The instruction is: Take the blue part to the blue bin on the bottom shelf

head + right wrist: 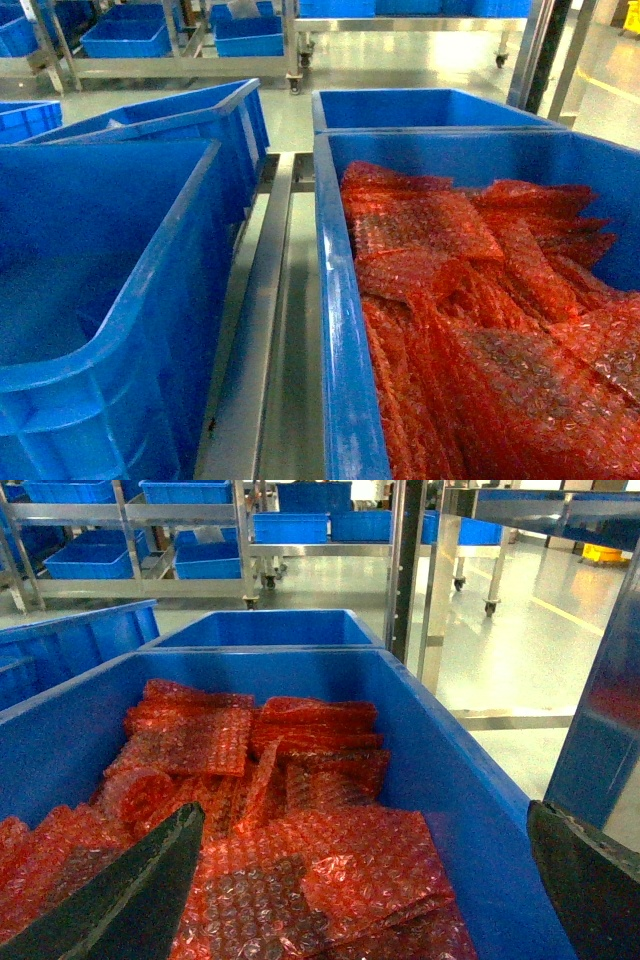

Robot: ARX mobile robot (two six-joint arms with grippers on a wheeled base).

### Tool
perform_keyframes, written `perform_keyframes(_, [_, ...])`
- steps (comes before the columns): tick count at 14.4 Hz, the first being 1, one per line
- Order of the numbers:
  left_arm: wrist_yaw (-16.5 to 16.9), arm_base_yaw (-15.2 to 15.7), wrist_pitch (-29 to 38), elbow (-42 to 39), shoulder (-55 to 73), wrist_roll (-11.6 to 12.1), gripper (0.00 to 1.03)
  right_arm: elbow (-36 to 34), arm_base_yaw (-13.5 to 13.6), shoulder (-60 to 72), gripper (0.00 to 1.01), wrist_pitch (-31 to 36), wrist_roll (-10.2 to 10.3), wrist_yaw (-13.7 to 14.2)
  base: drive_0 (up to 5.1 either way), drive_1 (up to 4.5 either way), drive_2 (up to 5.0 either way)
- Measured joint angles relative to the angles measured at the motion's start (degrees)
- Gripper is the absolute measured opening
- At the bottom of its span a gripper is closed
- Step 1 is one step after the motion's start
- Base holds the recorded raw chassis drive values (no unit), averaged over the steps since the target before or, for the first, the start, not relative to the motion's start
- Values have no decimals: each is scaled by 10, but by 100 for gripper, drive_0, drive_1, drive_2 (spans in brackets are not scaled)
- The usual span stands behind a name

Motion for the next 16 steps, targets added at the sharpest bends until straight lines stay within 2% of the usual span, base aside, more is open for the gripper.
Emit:
perform_keyframes(6, [0, 0, -86, 0, -91, 0, 2, 0, 0, 0, 98, 0, 0, 0, 0, 0, 0])
perform_keyframes(13, [0, 0, -116, 0, -121, 0, 2, 0, 0, 0, 98, 0, 0, 0, 0, 0, 0])
perform_keyframes(14, [0, 0, -162, 0, -158, 0, 2, 0, 0, 0, 98, 0, 0, 0, 0, 0, 0])
perform_keyframes(15, [2, 0, -245, 0, -236, 0, 2, 0, 0, 0, 98, -2, 0, 1, 0, 0, 0])
perform_keyframes(16, [0, 0, -238, 0, -236, 0, 2, 0, 0, 0, 98, 0, 0, 0, 0, 0, 0])
